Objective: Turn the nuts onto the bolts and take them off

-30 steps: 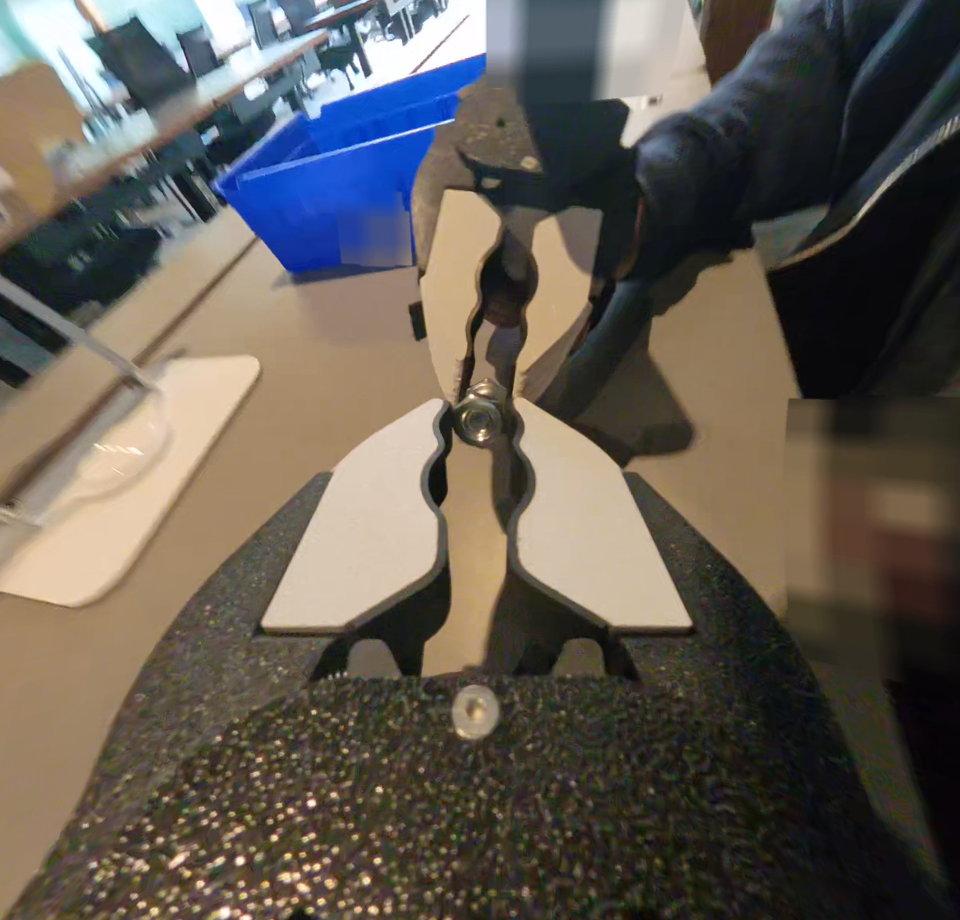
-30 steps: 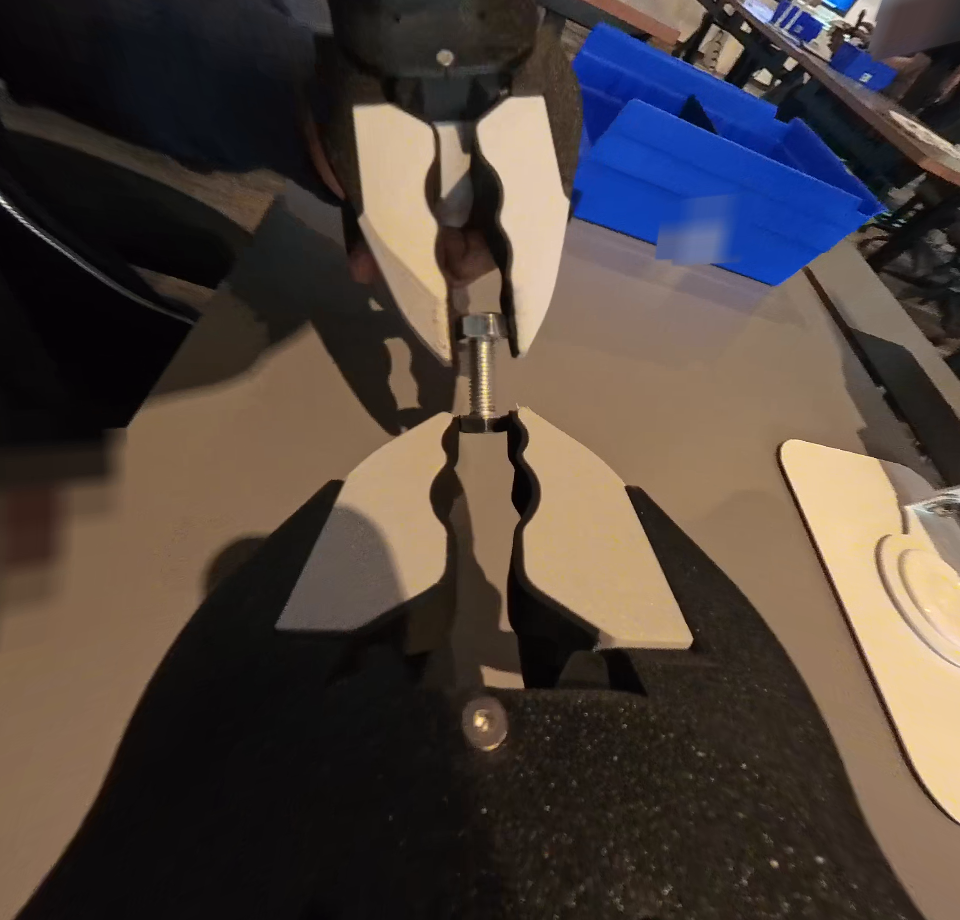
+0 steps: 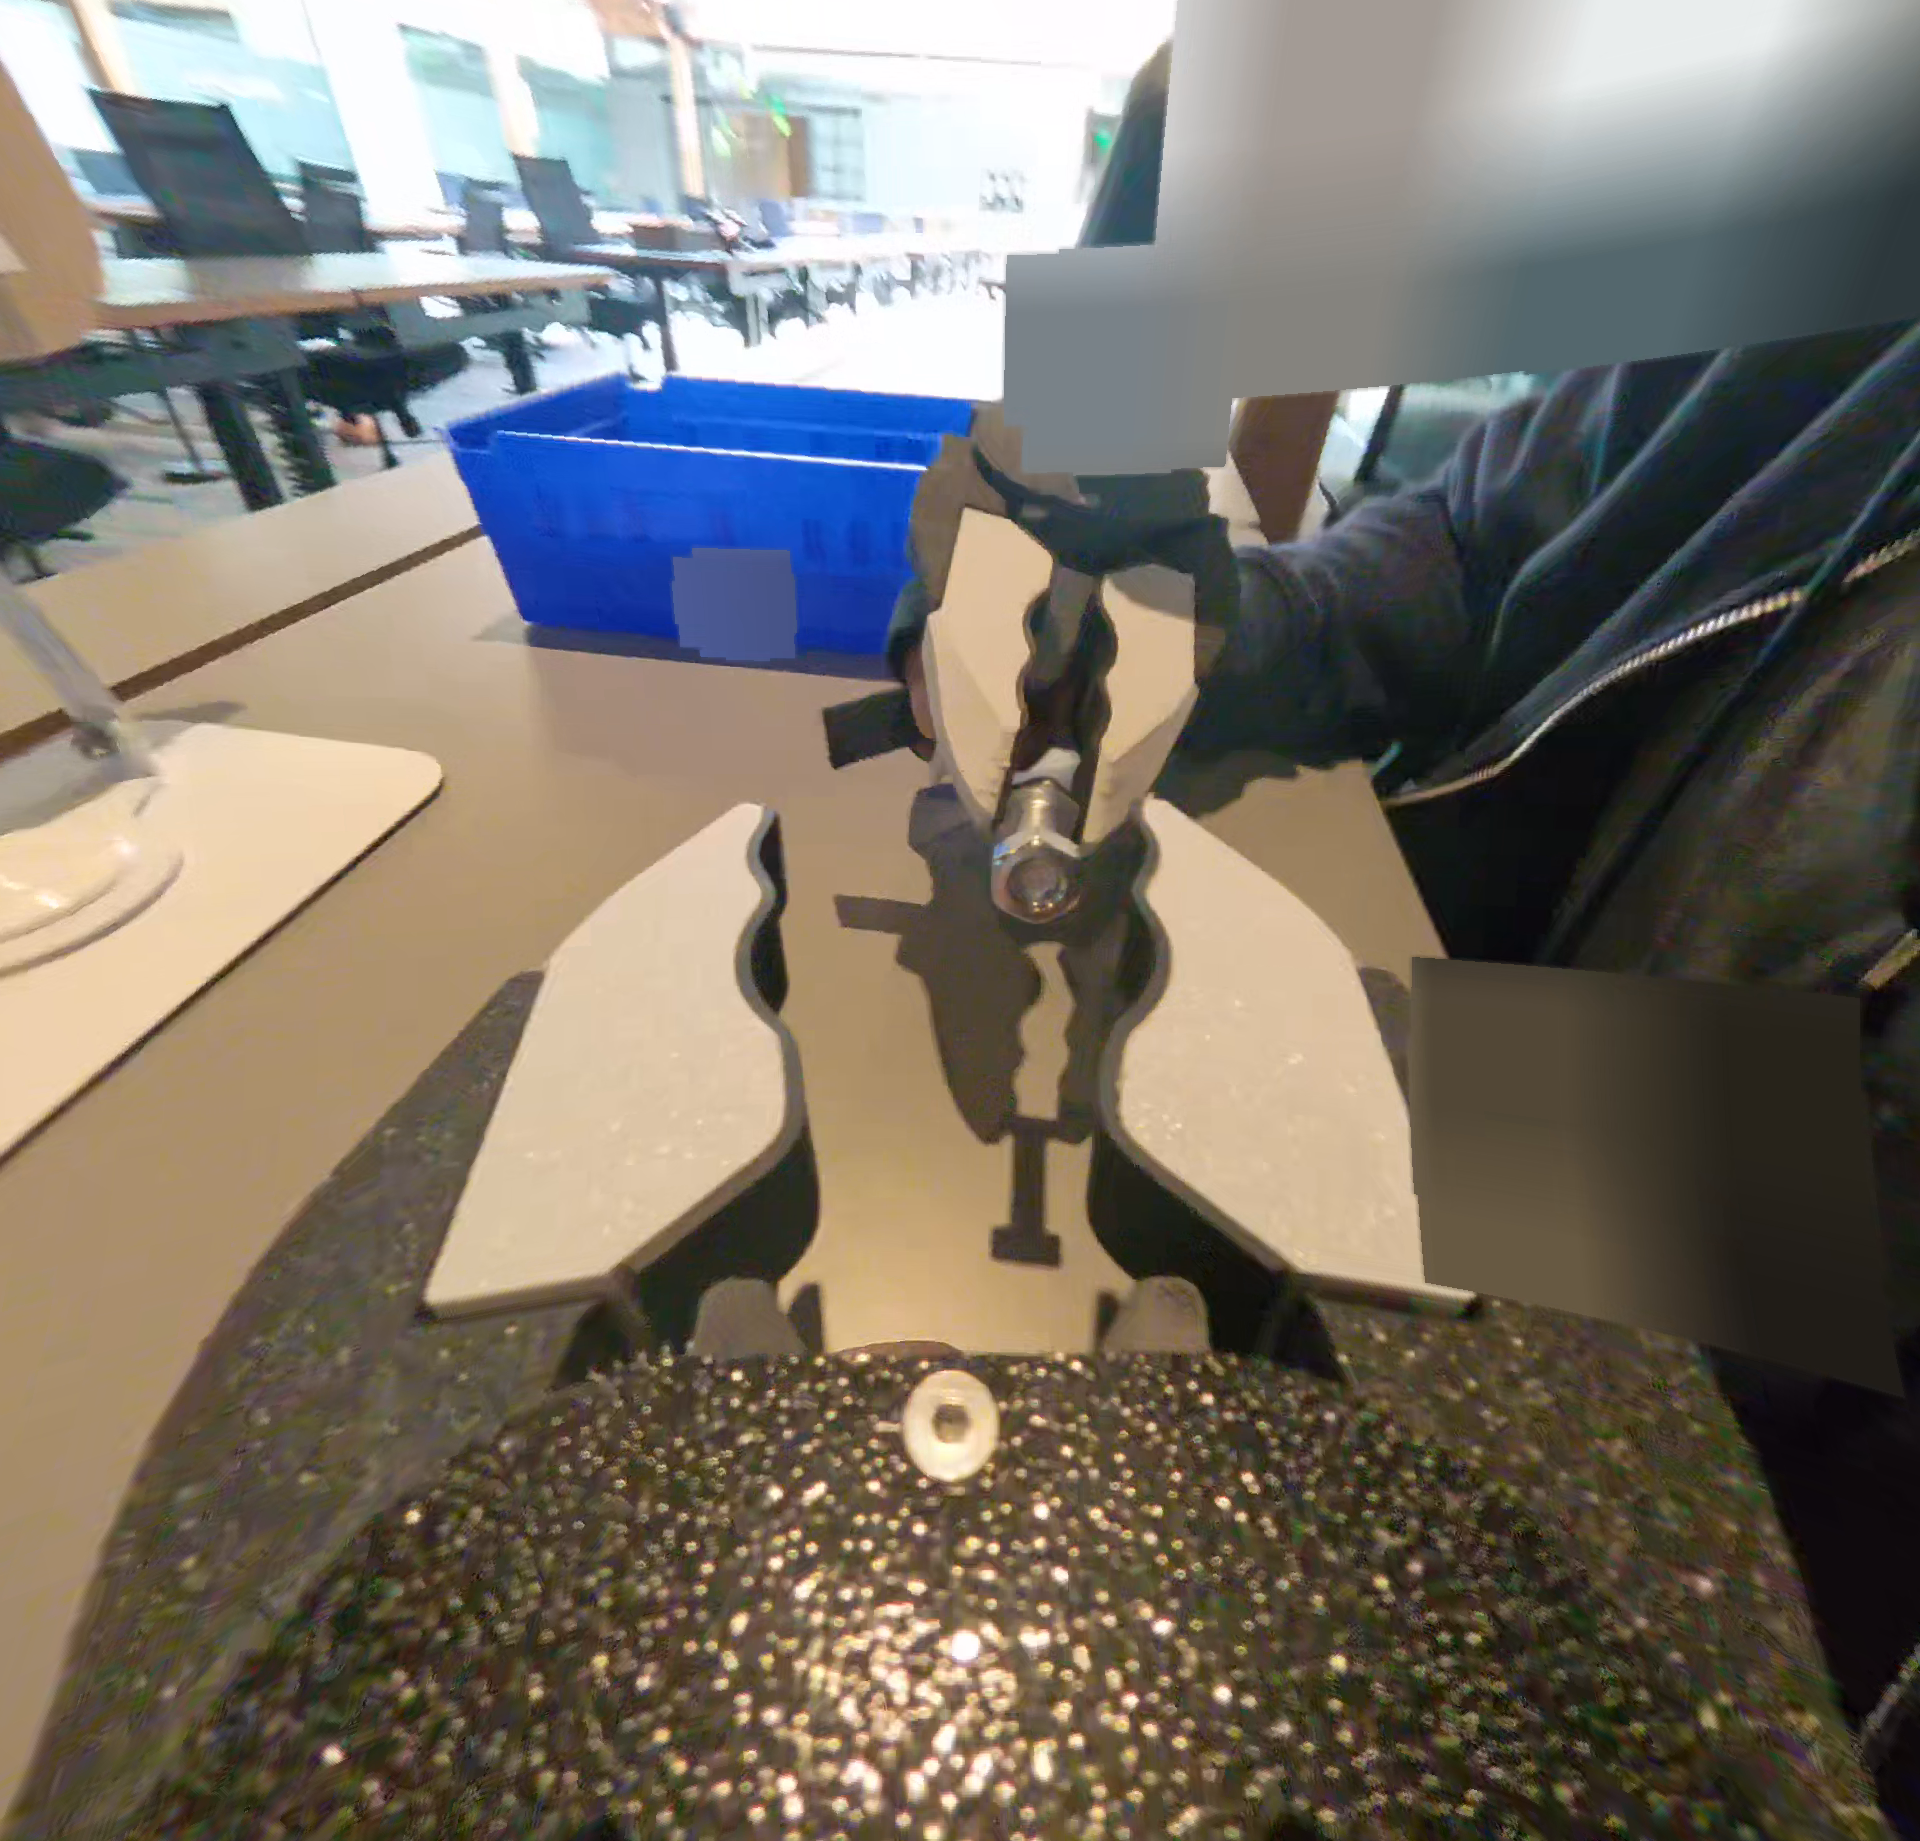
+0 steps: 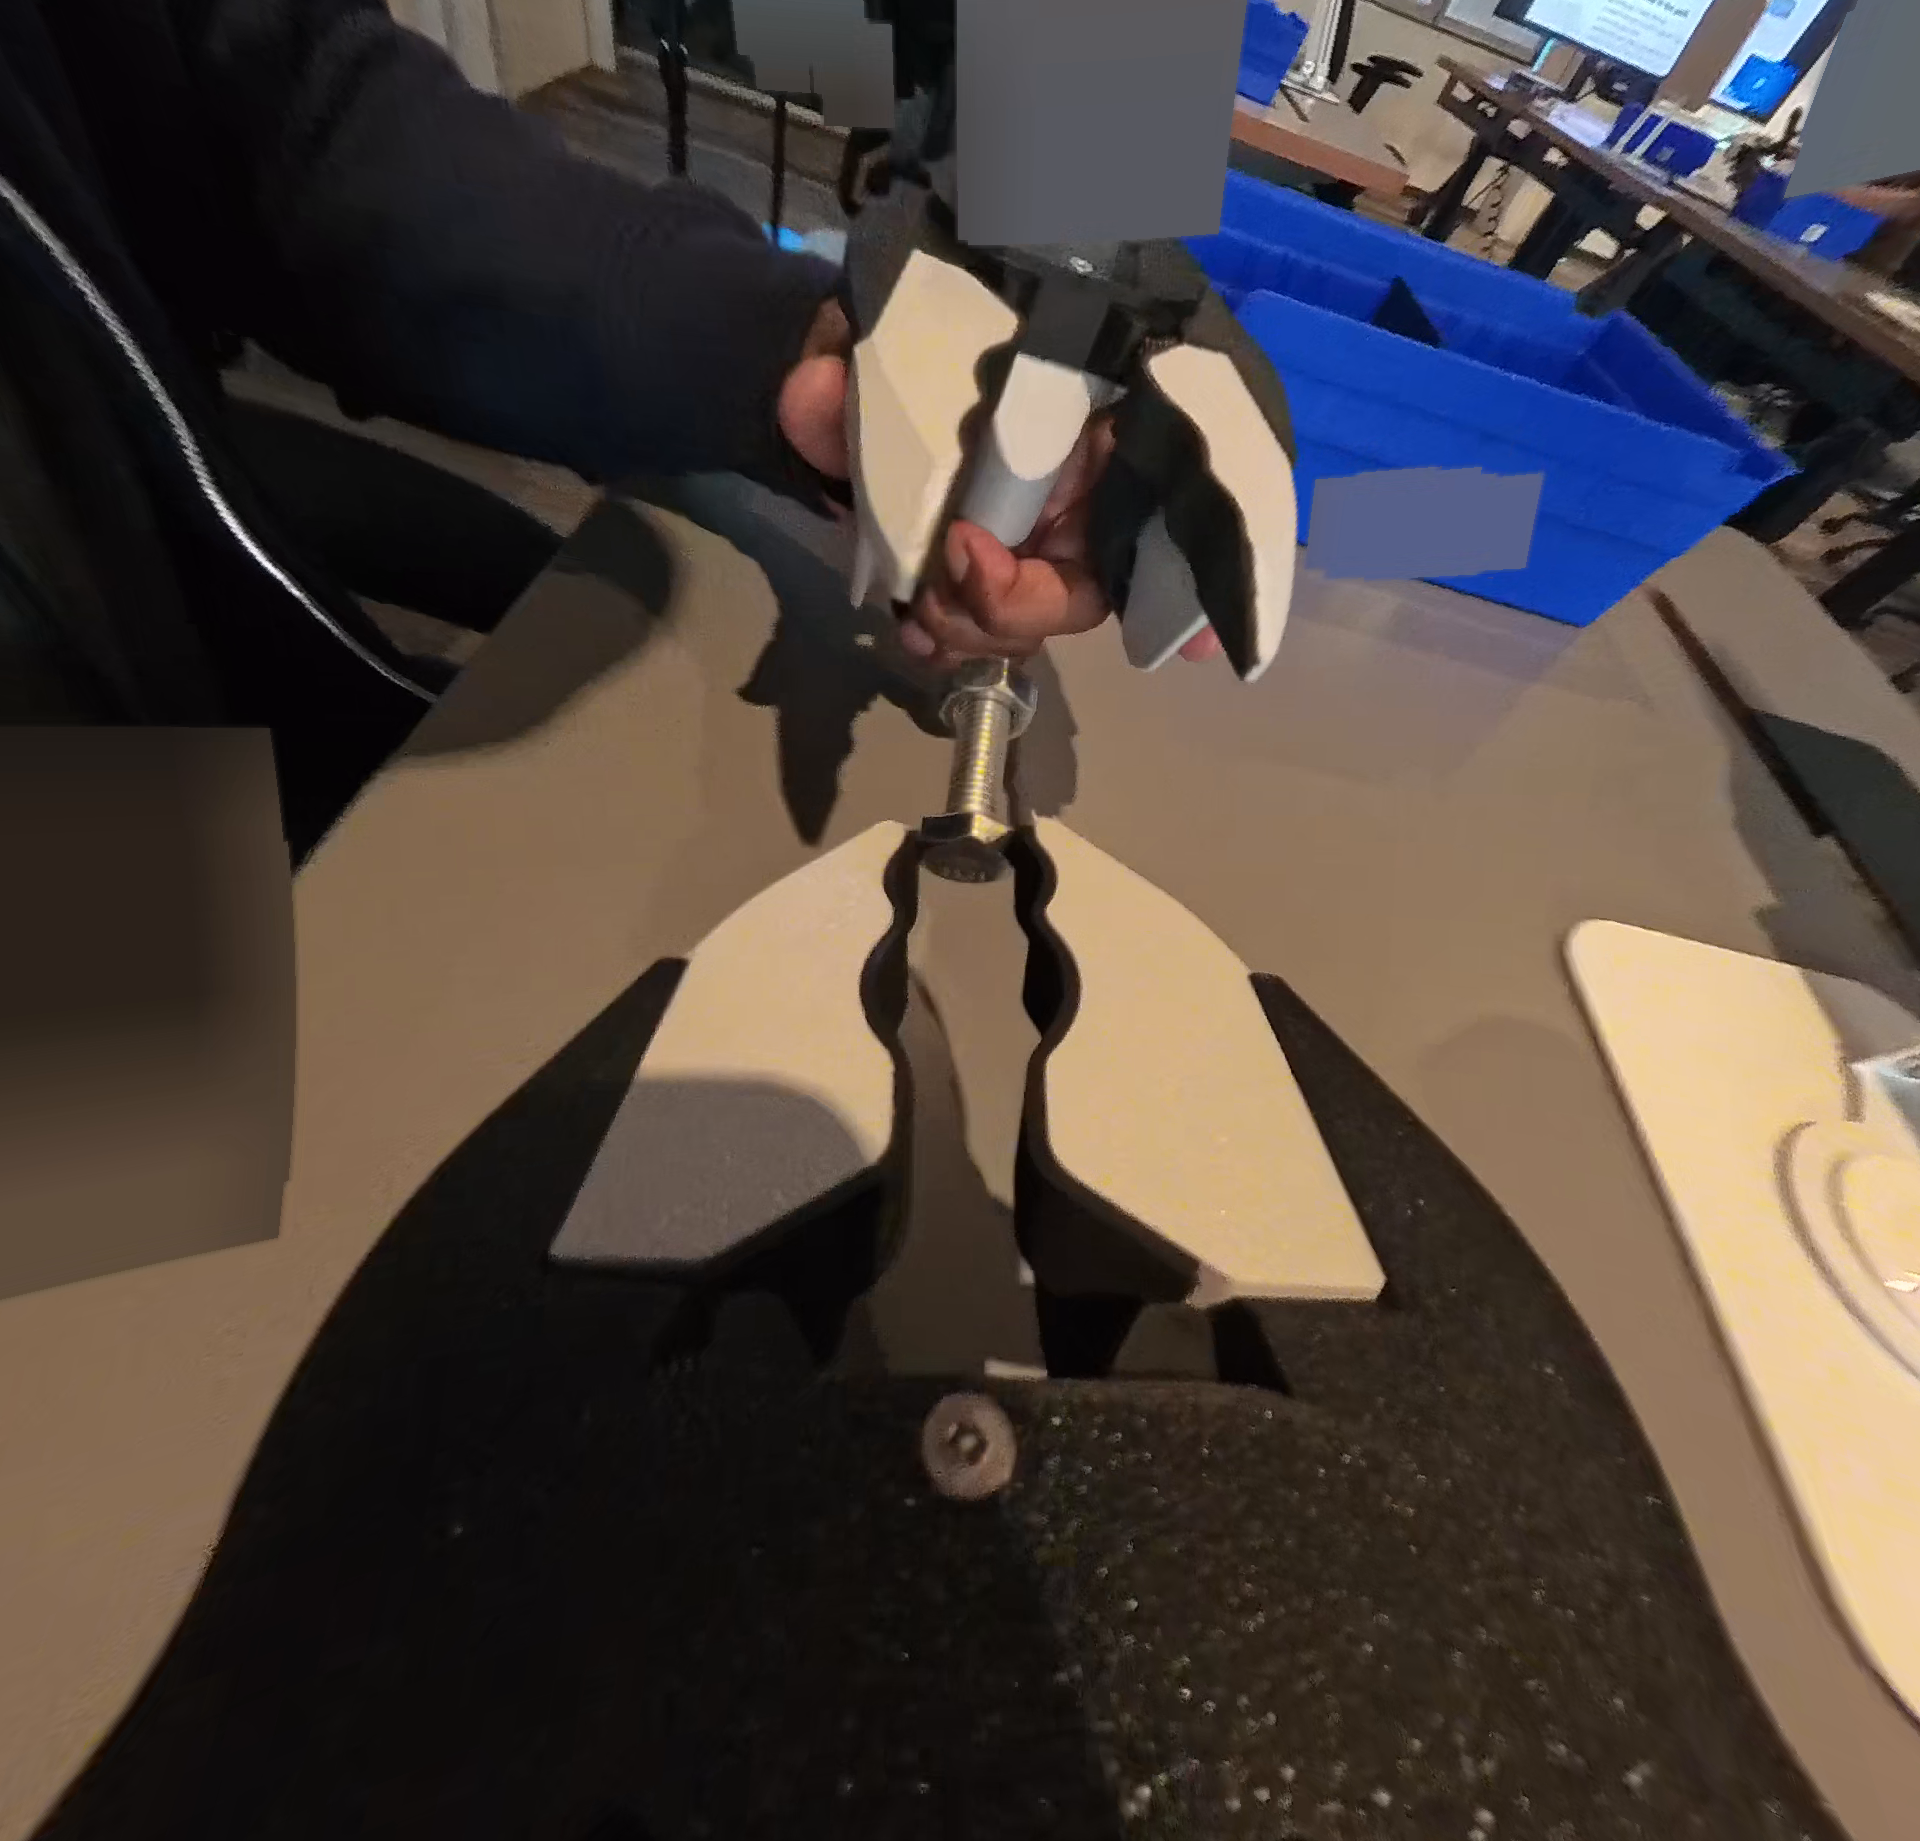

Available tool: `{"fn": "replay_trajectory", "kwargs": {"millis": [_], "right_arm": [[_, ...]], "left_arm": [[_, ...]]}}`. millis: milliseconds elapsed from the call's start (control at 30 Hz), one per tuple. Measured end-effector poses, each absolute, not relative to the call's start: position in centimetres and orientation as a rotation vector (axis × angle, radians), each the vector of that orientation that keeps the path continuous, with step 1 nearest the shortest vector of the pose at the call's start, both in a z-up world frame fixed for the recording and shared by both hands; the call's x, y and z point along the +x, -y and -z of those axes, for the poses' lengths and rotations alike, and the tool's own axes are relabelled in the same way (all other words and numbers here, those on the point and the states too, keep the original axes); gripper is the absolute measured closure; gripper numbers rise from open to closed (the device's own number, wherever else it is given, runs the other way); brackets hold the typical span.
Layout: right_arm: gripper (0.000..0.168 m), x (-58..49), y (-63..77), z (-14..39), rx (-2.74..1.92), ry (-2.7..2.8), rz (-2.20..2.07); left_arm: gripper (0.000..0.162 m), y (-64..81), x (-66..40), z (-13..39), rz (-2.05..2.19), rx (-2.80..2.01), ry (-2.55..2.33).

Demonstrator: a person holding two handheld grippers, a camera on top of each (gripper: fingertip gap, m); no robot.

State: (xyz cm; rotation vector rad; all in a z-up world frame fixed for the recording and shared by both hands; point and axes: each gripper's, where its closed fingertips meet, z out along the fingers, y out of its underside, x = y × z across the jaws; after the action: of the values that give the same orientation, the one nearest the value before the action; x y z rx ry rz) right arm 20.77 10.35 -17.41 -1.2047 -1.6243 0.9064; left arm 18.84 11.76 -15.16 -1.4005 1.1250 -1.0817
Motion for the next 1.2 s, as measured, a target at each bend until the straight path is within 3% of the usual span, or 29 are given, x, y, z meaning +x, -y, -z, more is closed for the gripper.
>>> {"fn": "replay_trajectory", "kwargs": {"millis": [133, 200, 267, 433, 533, 633, 833, 1000, 1200], "right_arm": [[0.151, 21.4, -13.1, 17.0, -1.142, 1.637, -0.7], [0.151, 21.6, -14.3, 17.2, -1.103, 1.653, -0.561], [0.151, 21.8, -15.2, 17.5, -1.069, 1.664, -0.45], [0.151, 22.0, -15.4, 17.4, -1.038, 1.656, -0.381], [0.151, 22.3, -15.5, 17.6, -1.047, 1.651, -0.366], [0.151, 22.6, -15.5, 17.6, -1.049, 1.647, -0.363], [0.151, 22.4, -15.1, 17.5, -1.046, 1.655, -0.368], [0.151, 22.2, -14.9, 17.5, -1.053, 1.658, -0.39], [0.152, 22.0, -14.3, 17.3, -1.174, 1.612, -0.698]], "left_arm": [[0.093, -14.1, 20.5, 14.8, 1.069, -1.268, -1.278], [0.101, -15.3, 20.8, 14.8, 1.075, -1.2, -1.302], [0.122, -15.6, 20.9, 15.3, 1.049, -1.174, -1.331], [0.121, -16.2, 20.8, 17.2, 0.874, -1.236, -1.377], [0.121, -16.0, 20.8, 17.0, 0.914, -1.254, -1.364], [0.134, -15.6, 20.9, 16.9, 0.92, -1.239, -1.377], [0.133, -15.2, 21.3, 17.2, 0.92, -1.235, -1.391], [0.145, -14.9, 21.2, 16.9, 0.888, -1.192, -1.407], [0.145, -14.3, 21.1, 16.5, 0.65, -1.023, -1.473]]}}
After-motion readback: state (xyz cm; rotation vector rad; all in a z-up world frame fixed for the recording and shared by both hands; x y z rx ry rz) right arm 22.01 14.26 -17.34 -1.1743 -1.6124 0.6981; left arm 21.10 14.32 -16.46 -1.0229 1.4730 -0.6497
